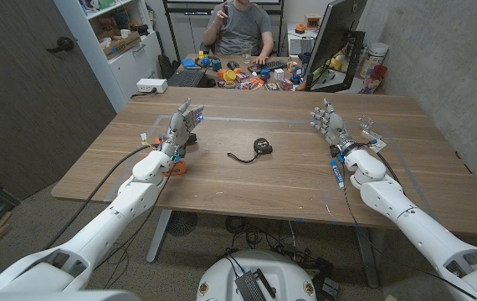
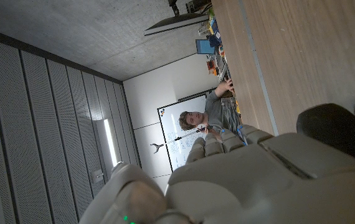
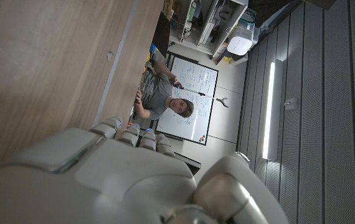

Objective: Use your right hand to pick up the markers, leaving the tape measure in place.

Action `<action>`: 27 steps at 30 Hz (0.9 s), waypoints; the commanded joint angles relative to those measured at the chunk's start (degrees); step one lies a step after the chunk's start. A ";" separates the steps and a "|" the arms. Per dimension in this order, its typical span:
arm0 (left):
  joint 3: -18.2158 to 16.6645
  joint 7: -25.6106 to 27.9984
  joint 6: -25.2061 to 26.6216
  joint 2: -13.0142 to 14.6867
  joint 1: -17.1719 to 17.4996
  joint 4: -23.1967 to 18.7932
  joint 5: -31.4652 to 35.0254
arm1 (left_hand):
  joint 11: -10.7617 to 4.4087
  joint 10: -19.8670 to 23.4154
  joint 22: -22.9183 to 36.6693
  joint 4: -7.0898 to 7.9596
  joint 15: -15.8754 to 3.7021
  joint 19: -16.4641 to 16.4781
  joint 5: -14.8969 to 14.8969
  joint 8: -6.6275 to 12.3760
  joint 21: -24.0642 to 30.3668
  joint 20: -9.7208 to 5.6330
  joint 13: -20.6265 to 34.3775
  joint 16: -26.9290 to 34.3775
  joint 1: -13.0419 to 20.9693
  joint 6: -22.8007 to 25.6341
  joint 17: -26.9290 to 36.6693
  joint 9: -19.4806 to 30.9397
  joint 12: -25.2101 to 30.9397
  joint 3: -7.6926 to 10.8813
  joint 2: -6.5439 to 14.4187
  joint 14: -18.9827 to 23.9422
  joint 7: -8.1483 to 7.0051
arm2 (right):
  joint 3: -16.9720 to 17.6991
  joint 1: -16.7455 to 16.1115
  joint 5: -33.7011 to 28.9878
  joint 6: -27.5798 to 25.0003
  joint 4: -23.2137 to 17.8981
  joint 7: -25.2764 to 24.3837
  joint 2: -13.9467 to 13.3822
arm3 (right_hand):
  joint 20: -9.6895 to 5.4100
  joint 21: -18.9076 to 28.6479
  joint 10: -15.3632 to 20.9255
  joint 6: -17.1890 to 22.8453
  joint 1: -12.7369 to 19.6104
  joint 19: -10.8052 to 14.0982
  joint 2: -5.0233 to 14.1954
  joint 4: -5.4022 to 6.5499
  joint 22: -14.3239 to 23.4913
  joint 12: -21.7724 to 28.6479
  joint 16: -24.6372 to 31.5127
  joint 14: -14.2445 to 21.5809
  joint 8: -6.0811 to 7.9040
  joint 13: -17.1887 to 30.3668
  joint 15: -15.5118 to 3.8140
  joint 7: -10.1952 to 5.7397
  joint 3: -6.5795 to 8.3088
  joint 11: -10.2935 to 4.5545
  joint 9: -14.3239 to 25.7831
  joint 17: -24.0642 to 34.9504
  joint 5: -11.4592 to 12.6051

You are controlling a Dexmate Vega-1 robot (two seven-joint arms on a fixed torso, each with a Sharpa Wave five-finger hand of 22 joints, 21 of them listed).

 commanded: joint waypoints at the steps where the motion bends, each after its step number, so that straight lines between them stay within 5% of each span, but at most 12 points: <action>1: -0.11 -0.42 0.63 0.38 -0.19 -0.13 -0.33 | 0.06 0.43 0.27 -0.02 -3.91 0.49 0.21 0.20 0.25 -4.35 0.07 0.35 0.60 0.51 0.12 0.23 0.44 0.33 0.08 0.40 -0.06 | 0.17 -0.75 -0.47 -0.52 -1.33 -0.73 -0.80 | 0.00 0.09 0.30 0.02 0.53 0.39 0.09 -0.01 0.21 0.23 0.39 0.50 0.28 0.15 0.09 0.54 0.48 0.00 0.28 0.26 0.24; 8: -0.20 -0.85 0.43 0.25 -0.11 -0.02 -0.73 | 0.06 0.43 0.27 -0.02 -3.91 0.49 0.21 0.20 0.25 -4.35 0.07 0.35 0.60 0.51 0.12 0.23 0.44 0.33 0.08 0.40 -0.06 | 0.87 -3.38 -1.59 -0.71 -6.17 -2.03 -3.33 | 0.16 -0.13 0.20 -0.19 0.71 0.35 0.21 -0.13 0.22 0.15 0.26 0.18 0.20 0.16 0.30 0.70 0.55 -0.05 0.28 0.25 0.23; 11: -0.11 -1.17 0.30 0.29 -0.05 -0.10 -0.73 | 0.06 0.43 0.27 -0.02 -3.91 0.49 0.21 0.20 0.25 -4.35 0.07 0.35 0.60 0.51 0.12 0.23 0.44 0.33 0.08 0.40 -0.06 | 1.18 -4.90 -3.21 -1.49 -9.14 -4.03 -4.98 | 3.59 0.04 -0.08 -0.78 2.97 2.65 0.00 -1.72 0.23 -0.04 0.43 0.88 0.21 0.21 3.08 0.90 1.16 -0.15 0.29 0.16 0.48; 14: -0.09 -1.49 0.31 0.64 0.20 -0.79 -0.70 | 0.06 0.43 0.27 -0.02 -3.91 0.49 0.21 0.20 0.25 -4.35 0.07 0.35 0.60 0.51 0.12 0.23 0.44 0.33 0.08 0.40 -0.06 | 2.07 -8.52 -8.03 -4.14 -16.29 -9.69 -8.93 | 3.85 0.37 0.13 -0.94 4.06 4.38 -0.18 -2.52 0.28 0.01 0.96 2.62 0.27 0.25 2.59 1.27 1.39 -0.19 0.29 0.16 0.54; 16: -0.11 -1.56 0.26 0.67 0.24 -0.88 -0.74 | 0.06 0.43 0.27 -0.02 -3.91 0.49 0.21 0.20 0.25 -4.35 0.07 0.35 0.60 0.51 0.12 0.23 0.44 0.33 0.08 0.40 -0.06 | 2.49 -9.52 -8.78 -5.28 -18.23 -10.81 -9.96 | 3.88 0.36 -0.47 -0.96 4.78 4.80 -0.22 -3.03 0.30 -0.26 0.97 2.97 0.34 0.25 2.44 1.43 1.59 1.04 0.30 0.16 0.55; 20: 0.09 -2.20 0.14 0.62 0.06 -0.81 -0.78 | 0.06 0.43 0.27 -0.02 -3.91 0.49 0.21 0.20 0.25 -4.35 0.07 0.35 0.60 0.51 0.12 0.23 0.44 0.33 0.08 0.40 -0.06 | 4.92 -15.69 -12.92 -10.15 -27.90 -17.00 -14.78 | 6.77 0.69 -1.33 -1.02 6.91 7.49 -0.26 -4.56 0.28 -0.75 1.06 4.51 0.42 0.17 4.89 1.47 2.12 1.81 0.31 0.12 0.55; 27: 0.74 -3.59 -0.60 -0.12 -0.70 0.51 -0.69 | 0.06 0.43 0.27 -0.02 -3.91 0.49 0.21 0.20 0.25 -4.35 0.07 0.35 0.60 0.51 0.12 0.23 0.44 0.33 0.08 0.40 -0.06 | 10.22 -25.63 -18.39 -25.42 -42.77 -25.99 -22.48 | 7.98 1.58 0.27 -0.52 9.00 12.06 0.52 -5.82 0.24 -0.33 1.36 6.78 0.61 0.09 5.26 2.13 2.86 2.74 0.32 0.12 0.49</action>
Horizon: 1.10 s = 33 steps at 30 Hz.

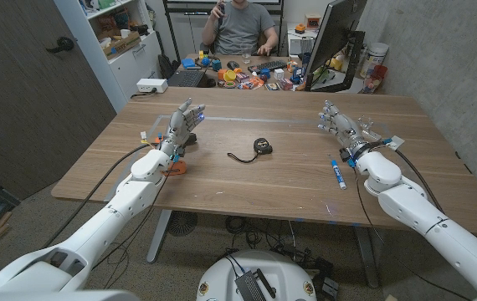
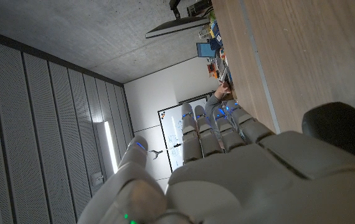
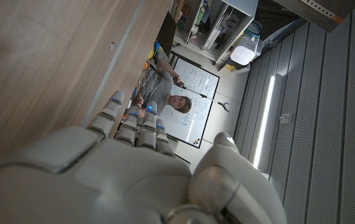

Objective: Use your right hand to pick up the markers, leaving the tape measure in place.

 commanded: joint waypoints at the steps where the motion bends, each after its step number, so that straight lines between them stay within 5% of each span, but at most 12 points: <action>1: 0.89 -1.81 -0.96 -0.58 -0.78 1.14 0.12 | 0.05 0.44 0.28 -0.03 -3.91 0.51 0.21 0.20 0.17 -4.36 0.07 0.35 0.60 0.52 0.13 0.24 0.22 0.34 0.08 0.41 -0.06 | 7.17 -14.84 -9.41 -18.98 -22.56 -14.64 -11.32 | -0.14 0.74 1.47 0.80 2.19 3.29 0.31 -1.23 0.25 0.43 0.80 2.36 0.74 0.09 0.19 1.80 0.46 0.92 0.10 0.13 0.32; 4: 1.19 -2.00 -1.24 -0.38 -1.08 1.37 0.82 | 0.05 0.44 0.28 -0.03 -3.91 0.51 0.21 0.20 0.17 -4.36 0.07 0.35 0.60 0.52 0.13 0.24 0.22 0.34 0.08 0.41 -0.06 | 9.20 -18.06 -10.82 -23.89 -26.08 -18.03 -11.63 | -1.17 1.06 3.92 2.38 4.94 5.79 -0.18 -3.16 0.27 1.13 1.19 5.09 1.26 0.04 -0.39 2.49 1.04 0.85 0.08 0.09 0.68; 7: 1.08 -1.82 -1.77 -0.63 -1.10 1.49 0.87 | 0.05 0.44 0.28 -0.03 -3.91 0.51 0.21 0.20 0.17 -4.36 0.07 0.35 0.60 0.52 0.13 0.24 0.22 0.34 0.08 0.41 -0.06 | 10.50 -20.34 -12.73 -30.71 -30.10 -20.57 -12.50 | -0.41 1.74 6.79 4.74 8.43 9.71 -1.57 -5.38 0.25 1.78 1.49 8.74 1.70 -0.04 0.21 3.05 1.41 1.27 0.05 0.01 1.65; 10: 0.87 -0.72 -2.78 -1.77 -0.77 2.02 0.74 | 0.05 0.44 0.28 -0.03 -3.91 0.51 0.21 0.20 0.17 -4.36 0.07 0.35 0.60 0.52 0.13 0.24 0.22 0.34 0.08 0.41 -0.06 | 10.94 -21.70 -14.46 -35.53 -32.67 -22.07 -12.74 | 0.12 2.20 9.41 7.64 11.61 13.68 -2.53 -6.25 0.10 2.17 1.58 12.05 2.11 -0.15 0.11 3.82 1.76 1.64 0.04 -0.12 2.59; 20: 1.69 -1.77 -1.72 -1.87 -1.26 2.63 0.71 | 0.05 0.44 0.28 -0.03 -3.91 0.51 0.21 0.20 0.17 -4.36 0.07 0.35 0.60 0.52 0.13 0.24 0.22 0.34 0.08 0.41 -0.06 | 8.17 -21.16 -19.23 -47.27 -36.96 -22.64 -13.72 | -0.35 2.32 11.51 10.37 14.35 16.65 -3.51 -6.36 0.05 2.28 1.40 14.30 2.35 -0.23 -0.54 4.72 1.89 1.82 0.05 -0.12 3.23; 30: 2.07 -2.18 -1.35 -2.07 -1.43 2.81 0.69 | 0.05 0.44 0.28 -0.03 -3.91 0.51 0.21 0.20 0.17 -4.36 0.07 0.35 0.60 0.52 0.13 0.24 0.22 0.34 0.08 0.41 -0.06 | 1.97 -16.01 -24.63 -63.79 -42.36 -21.63 -17.04 | -3.13 2.96 15.50 10.55 16.87 20.96 -5.00 -6.00 0.24 2.82 1.85 18.29 1.43 -0.21 -3.29 5.04 1.48 1.20 0.13 0.06 4.01; 33: 2.10 -2.21 -1.40 -2.04 -1.47 2.78 0.78 | 0.05 0.44 0.28 -0.03 -3.91 0.51 0.21 0.20 0.17 -4.36 0.07 0.35 0.60 0.52 0.13 0.24 0.22 0.34 0.08 0.41 -0.06 | -2.35 -11.55 -25.59 -71.28 -44.05 -19.38 -18.82 | -3.35 2.82 15.98 10.81 17.23 20.91 -5.32 -6.04 0.26 2.86 1.90 18.84 1.42 -0.22 -2.98 5.05 1.39 1.29 0.13 0.05 4.14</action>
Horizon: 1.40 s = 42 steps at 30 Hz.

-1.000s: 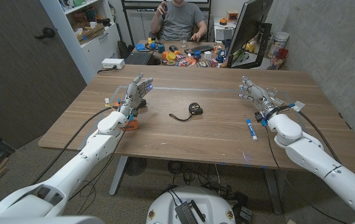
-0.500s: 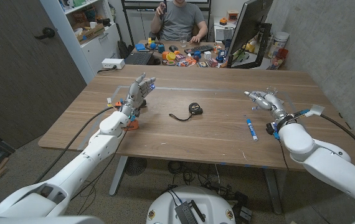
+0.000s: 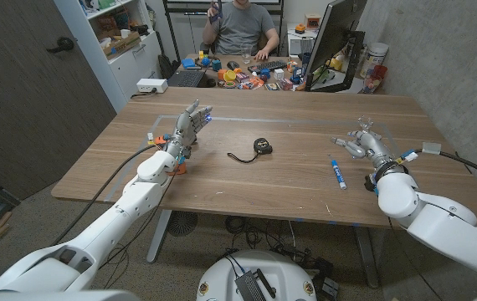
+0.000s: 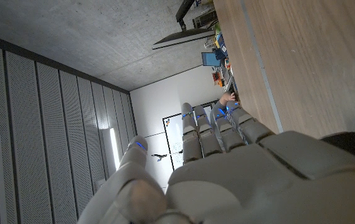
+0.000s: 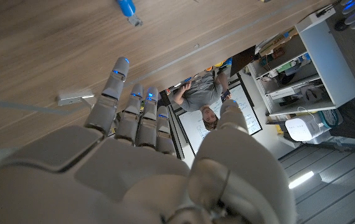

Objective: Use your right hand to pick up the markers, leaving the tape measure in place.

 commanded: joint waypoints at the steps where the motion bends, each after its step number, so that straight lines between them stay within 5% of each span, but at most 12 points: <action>1: 0.37 -0.34 0.37 -0.21 -0.21 0.20 0.04 | 0.04 0.44 0.29 -0.03 -3.91 0.51 0.21 0.20 0.17 -4.36 0.08 0.36 0.60 0.52 0.14 0.25 0.22 0.35 0.08 0.41 -0.06 | -9.76 8.70 -5.41 -21.69 -6.82 3.11 -4.73 | -0.26 0.26 0.93 0.80 1.17 0.37 -0.25 -0.29 0.26 0.18 0.56 0.85 -0.19 0.19 0.37 3.68 -0.49 0.05 0.08 0.19 0.44; 6: 0.44 -0.65 0.63 -0.21 -0.26 -0.03 -0.17 | 0.04 0.44 0.29 -0.03 -3.91 0.51 0.21 0.20 0.17 -4.36 0.08 0.36 0.60 0.52 0.14 0.25 0.22 0.35 0.08 0.41 -0.06 | -15.99 15.22 -5.32 -28.40 -7.62 6.97 -7.05 | -0.45 0.12 1.06 1.29 1.48 0.28 -0.53 -0.30 0.28 0.10 0.53 1.17 -0.11 0.17 0.26 3.66 -0.59 0.10 0.11 0.18 0.59; 10: 0.61 -0.75 0.98 -0.12 -0.07 -0.48 -0.22 | 0.04 0.44 0.29 -0.03 -3.91 0.51 0.21 0.20 0.17 -4.36 0.08 0.36 0.60 0.52 0.14 0.25 0.22 0.35 0.08 0.41 -0.06 | -27.69 25.32 -7.88 -35.83 -7.96 9.81 -8.91 | -0.52 -0.09 2.17 5.02 2.43 0.78 -0.94 -0.07 0.34 0.09 0.62 2.56 0.79 0.10 -0.38 3.40 -0.83 -0.33 0.16 0.24 1.17; 16: 0.80 -0.73 1.12 -0.11 0.19 -0.63 -0.13 | 0.04 0.44 0.29 -0.03 -3.91 0.51 0.21 0.20 0.17 -4.36 0.08 0.36 0.60 0.52 0.14 0.25 0.22 0.35 0.08 0.41 -0.06 | -36.27 32.66 -10.33 -35.95 -7.32 15.57 -11.45 | -2.44 -0.20 6.19 10.56 3.24 2.27 -1.15 0.55 0.47 0.70 1.55 6.46 1.75 0.06 -2.58 3.33 -1.48 -1.85 0.11 0.53 1.94; 22: 0.81 -0.53 1.18 -0.13 0.20 -0.65 -0.05 | 0.04 0.44 0.29 -0.03 -3.91 0.51 0.21 0.20 0.17 -4.36 0.08 0.36 0.60 0.52 0.14 0.25 0.22 0.35 0.08 0.41 -0.06 | -38.45 34.03 -14.46 -35.95 -5.83 21.14 -10.98 | -2.82 -0.35 6.72 11.58 3.01 2.29 -1.28 0.84 0.49 0.64 1.62 7.00 1.84 0.06 -3.08 3.35 -1.79 -2.50 0.09 0.60 2.05; 26: 0.92 -0.67 1.21 -0.13 0.01 -0.49 0.06 | 0.04 0.44 0.29 -0.03 -3.91 0.51 0.21 0.20 0.17 -4.36 0.08 0.36 0.60 0.52 0.14 0.25 0.22 0.35 0.08 0.41 -0.06 | -42.25 36.96 -21.78 -35.95 -3.95 31.23 -10.39 | -3.43 -0.96 6.51 11.84 2.85 1.10 -1.30 1.07 0.53 0.29 1.21 6.31 1.65 0.06 -2.76 3.48 -2.04 -2.56 0.09 0.67 2.20; 36: 0.93 -0.79 1.10 -0.10 0.06 -0.75 0.06 | 0.04 0.44 0.29 -0.03 -3.91 0.51 0.21 0.20 0.17 -4.36 0.08 0.36 0.60 0.52 0.14 0.25 0.22 0.35 0.08 0.41 -0.06 | -42.12 34.05 -47.79 -35.95 2.17 53.61 -4.70 | -4.17 -1.22 7.65 13.83 2.82 1.01 -0.81 1.45 0.67 0.20 1.44 7.46 1.88 0.10 -3.72 2.70 -2.27 -3.23 0.14 0.86 2.57; 42: 0.99 -0.71 1.25 -0.03 0.09 -0.83 0.13 | 0.04 0.44 0.29 -0.03 -3.91 0.51 0.21 0.20 0.17 -4.36 0.08 0.36 0.60 0.52 0.14 0.25 0.22 0.35 0.08 0.41 -0.06 | -42.72 34.23 -53.02 -35.95 3.98 57.89 -3.07 | -4.74 -1.05 8.98 15.34 3.03 1.73 -0.62 1.51 0.77 0.38 1.81 8.75 2.11 0.14 -4.58 1.90 -2.42 -3.49 0.18 0.97 2.81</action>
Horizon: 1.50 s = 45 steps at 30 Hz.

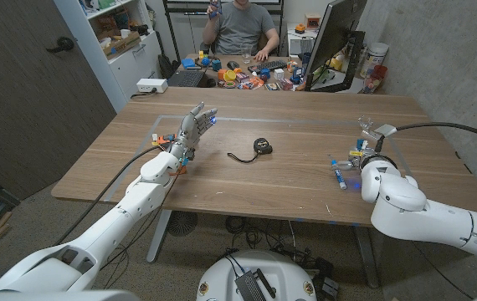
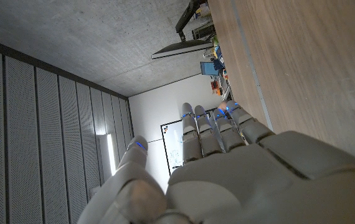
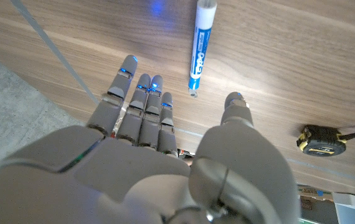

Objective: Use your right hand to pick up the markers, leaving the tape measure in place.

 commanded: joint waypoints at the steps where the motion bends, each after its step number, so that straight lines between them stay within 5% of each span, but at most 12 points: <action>1: 0.07 0.02 0.18 0.09 0.06 -0.21 0.11 | 0.04 0.45 0.29 -0.03 -3.91 0.51 0.21 0.20 0.17 -4.36 0.09 0.36 0.60 0.52 0.15 0.26 0.22 0.35 0.08 0.41 -0.06 | -2.53 0.63 -16.93 -0.43 4.62 15.03 3.73 | -0.56 0.12 1.24 1.34 0.33 0.68 0.80 -0.03 0.26 0.38 0.55 1.44 0.33 0.13 -0.37 0.96 -0.41 -0.19 0.20 0.32 0.41; 21: 0.07 0.26 0.04 -0.11 -0.02 0.15 0.21 | 0.04 0.45 0.29 -0.03 -3.91 0.51 0.21 0.20 0.17 -4.36 0.09 0.36 0.60 0.52 0.15 0.26 0.22 0.35 0.08 0.41 -0.06 | -8.83 5.43 -14.70 -0.43 6.93 12.18 4.72 | -1.58 0.55 3.38 3.03 0.95 1.94 1.15 -0.06 0.50 0.53 1.12 3.43 0.24 0.24 -1.99 0.25 -0.68 -1.68 0.24 0.63 0.84; 32: 0.03 0.18 0.09 -0.02 -0.01 0.20 0.15 | 0.04 0.45 0.29 -0.03 -3.91 0.51 0.21 0.20 0.17 -4.36 0.09 0.36 0.60 0.52 0.15 0.26 0.22 0.35 0.08 0.41 -0.06 | -11.91 7.16 -15.89 -0.43 8.49 12.14 5.46 | -2.92 0.61 6.21 5.01 3.84 1.69 2.57 -0.96 0.81 1.01 0.88 3.36 0.33 0.36 -4.70 -2.50 0.23 -3.77 0.28 0.90 1.67; 34: 0.04 0.14 0.08 -0.04 -0.02 0.23 0.14 | 0.04 0.45 0.29 -0.03 -3.91 0.51 0.21 0.20 0.17 -4.36 0.09 0.36 0.60 0.52 0.15 0.26 0.22 0.35 0.08 0.41 -0.06 | -12.62 7.43 -17.05 -0.43 8.89 12.96 5.64 | -3.21 0.72 8.12 3.87 5.06 1.48 3.16 -1.11 1.01 1.56 0.66 3.39 -0.49 0.67 -6.19 -4.68 0.62 -5.43 0.33 1.12 2.18; 38: 0.04 0.05 -0.03 -0.15 -0.07 0.37 0.08 | 0.04 0.45 0.29 -0.03 -3.91 0.51 0.21 0.20 0.17 -4.36 0.09 0.36 0.60 0.52 0.15 0.26 0.22 0.35 0.08 0.41 -0.06 | -12.77 7.19 -18.41 -0.43 9.59 14.01 6.11 | -3.98 0.78 10.00 3.12 5.91 1.06 3.66 -1.14 1.20 2.42 0.78 3.35 -0.96 1.22 -7.00 -6.45 0.79 -6.50 0.44 1.72 2.52; 45: 0.10 0.02 -0.01 -0.23 -0.16 0.54 0.11 | 0.04 0.45 0.29 -0.03 -3.91 0.51 0.21 0.20 0.17 -4.36 0.09 0.36 0.60 0.52 0.15 0.26 0.22 0.35 0.08 0.41 -0.06 | -12.13 5.58 -19.91 -0.43 10.68 12.44 7.13 | -5.50 2.16 14.25 5.29 11.58 2.20 4.76 -2.70 1.99 4.55 1.01 5.54 -0.32 2.43 -9.41 -7.91 2.90 -7.30 0.72 1.99 3.92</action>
